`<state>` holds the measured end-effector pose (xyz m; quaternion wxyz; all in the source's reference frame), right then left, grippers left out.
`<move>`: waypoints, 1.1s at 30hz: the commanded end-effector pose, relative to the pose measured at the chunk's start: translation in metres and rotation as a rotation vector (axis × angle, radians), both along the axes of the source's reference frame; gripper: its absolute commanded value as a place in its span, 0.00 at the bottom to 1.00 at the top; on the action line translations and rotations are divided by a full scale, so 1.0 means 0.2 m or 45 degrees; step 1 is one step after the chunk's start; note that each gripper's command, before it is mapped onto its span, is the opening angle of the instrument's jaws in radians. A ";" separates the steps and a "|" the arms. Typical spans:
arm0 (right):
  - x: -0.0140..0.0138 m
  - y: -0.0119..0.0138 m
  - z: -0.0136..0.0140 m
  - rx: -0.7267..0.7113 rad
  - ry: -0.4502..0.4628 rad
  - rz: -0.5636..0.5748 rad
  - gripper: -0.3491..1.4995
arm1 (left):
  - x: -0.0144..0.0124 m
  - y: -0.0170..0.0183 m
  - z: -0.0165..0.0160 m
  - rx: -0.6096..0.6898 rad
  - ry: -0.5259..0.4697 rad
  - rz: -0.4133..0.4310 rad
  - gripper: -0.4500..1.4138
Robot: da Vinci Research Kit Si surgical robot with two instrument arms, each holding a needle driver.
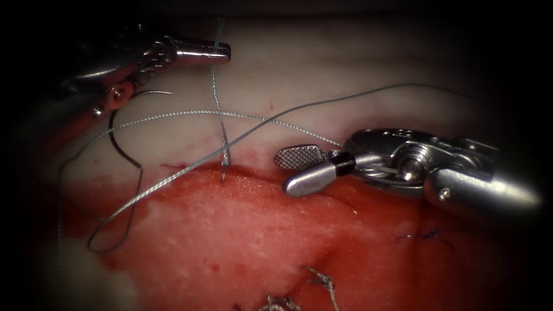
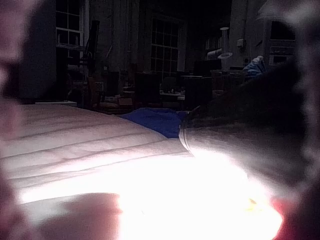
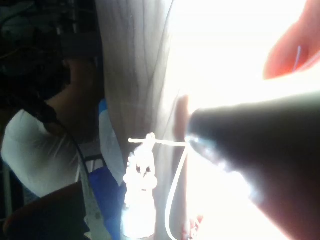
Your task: Wound Closure
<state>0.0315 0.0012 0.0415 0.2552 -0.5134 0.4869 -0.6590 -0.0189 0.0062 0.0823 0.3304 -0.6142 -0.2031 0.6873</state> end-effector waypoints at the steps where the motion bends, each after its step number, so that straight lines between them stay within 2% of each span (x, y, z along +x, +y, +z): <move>1: 0.007 0.006 -0.001 -0.042 0.007 0.030 0.99 | 0.000 0.007 -0.005 -0.010 -0.006 -0.007 0.00; 11: 0.017 0.011 0.006 -0.204 -0.024 0.157 0.99 | 0.001 0.008 -0.006 -0.008 -0.013 -0.003 0.00; 26: 0.035 0.012 0.015 -0.320 -0.106 0.288 0.99 | 0.002 0.008 -0.006 -0.005 -0.020 -0.002 0.00; 33: 0.038 0.012 0.016 -0.336 -0.112 0.299 0.99 | 0.002 0.008 -0.006 -0.005 -0.021 -0.001 0.00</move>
